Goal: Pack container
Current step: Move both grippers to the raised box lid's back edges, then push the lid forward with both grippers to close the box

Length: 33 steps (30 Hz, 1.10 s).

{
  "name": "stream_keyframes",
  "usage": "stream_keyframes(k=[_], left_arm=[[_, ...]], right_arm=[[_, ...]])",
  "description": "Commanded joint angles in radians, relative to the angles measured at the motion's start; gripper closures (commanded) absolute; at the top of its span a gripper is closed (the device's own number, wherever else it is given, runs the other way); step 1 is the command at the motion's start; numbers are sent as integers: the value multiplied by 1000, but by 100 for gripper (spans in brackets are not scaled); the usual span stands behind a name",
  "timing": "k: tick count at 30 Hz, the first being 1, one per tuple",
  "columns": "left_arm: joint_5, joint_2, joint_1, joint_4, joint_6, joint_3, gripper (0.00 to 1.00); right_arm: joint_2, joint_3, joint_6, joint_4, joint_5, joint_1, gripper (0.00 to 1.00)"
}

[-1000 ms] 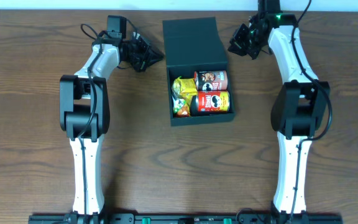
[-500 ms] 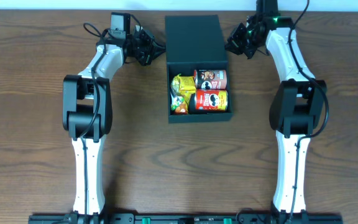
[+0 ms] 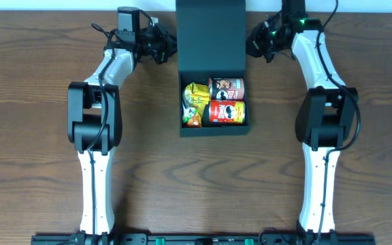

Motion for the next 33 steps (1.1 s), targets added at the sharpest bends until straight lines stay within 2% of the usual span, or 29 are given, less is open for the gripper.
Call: stream_keyframes(k=[1,15,24,33], left_arm=[[103,10,-15,13,-14,11,94],[235,8,23,100,-18,11,94],[264,8,21,274,-134,11,94],[291,8,19,302,-137,11,94]], right_arm=[[1,14,14,-3,-131,-1,99],[-12,14,-10,-4,-330,-117,98],[-16,14,-17,-3,-398,-98,98],[-19,14,-17,-3,-459,-73,98]])
